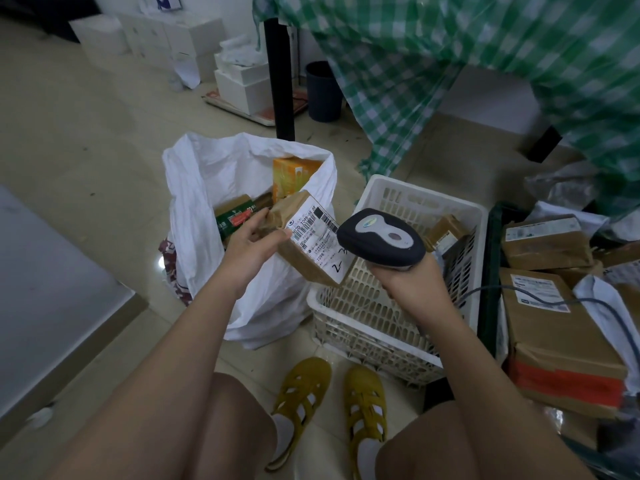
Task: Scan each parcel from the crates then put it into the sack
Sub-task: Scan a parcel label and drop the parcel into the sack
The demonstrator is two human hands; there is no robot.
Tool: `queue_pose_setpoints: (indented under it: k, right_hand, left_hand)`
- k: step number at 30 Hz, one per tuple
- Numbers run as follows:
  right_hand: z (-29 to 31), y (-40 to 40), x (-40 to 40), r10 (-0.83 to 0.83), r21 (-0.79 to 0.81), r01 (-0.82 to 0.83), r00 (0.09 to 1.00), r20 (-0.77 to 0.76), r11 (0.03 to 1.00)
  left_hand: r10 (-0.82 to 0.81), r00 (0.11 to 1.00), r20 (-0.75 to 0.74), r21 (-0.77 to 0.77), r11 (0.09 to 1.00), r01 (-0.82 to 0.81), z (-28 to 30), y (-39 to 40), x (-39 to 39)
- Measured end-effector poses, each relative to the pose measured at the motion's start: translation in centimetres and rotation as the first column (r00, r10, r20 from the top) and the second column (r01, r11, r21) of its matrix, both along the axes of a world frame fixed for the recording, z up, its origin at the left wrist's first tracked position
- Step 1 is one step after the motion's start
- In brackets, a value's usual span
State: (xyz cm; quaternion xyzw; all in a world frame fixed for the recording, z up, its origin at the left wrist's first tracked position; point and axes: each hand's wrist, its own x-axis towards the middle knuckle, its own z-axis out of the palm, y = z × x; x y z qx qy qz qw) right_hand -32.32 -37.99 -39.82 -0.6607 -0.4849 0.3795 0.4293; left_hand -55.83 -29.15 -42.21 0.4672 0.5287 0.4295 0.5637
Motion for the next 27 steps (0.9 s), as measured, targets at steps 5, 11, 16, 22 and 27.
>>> queue_pose_setpoints:
  k: [5,11,16,22,27]
  right_hand:
    - [0.1,2.9,-1.9,-0.121,0.044,0.126,0.988,-0.101,0.991]
    - [-1.3,5.7,-3.4,-0.146,-0.001,0.147,0.977,-0.154,0.989]
    - [-2.8,7.5,-3.4,-0.103,-0.006,0.103,0.983,-0.149,0.995]
    - [-5.1,9.7,-3.0,-0.124,-0.034,0.12,0.98,-0.157,0.992]
    - [-5.7,10.5,-3.5,-0.121,-0.056,0.114,0.984,-0.129,0.992]
  left_hand:
    - [0.348,0.934,-0.076,0.197,0.924,-0.328,0.7,1.9,-1.9]
    - [0.473,0.807,-0.355,0.452,0.842,-0.295,1.2,6.9,-2.5]
    - [0.397,0.763,-0.51,0.487,0.864,-0.124,-0.1,12.2,-1.5]
    - [0.268,0.493,-0.828,0.318,0.948,0.019,-4.5,14.4,-2.3]
    - [0.186,0.298,-0.936,0.231,0.965,0.123,-4.9,15.1,-3.8]
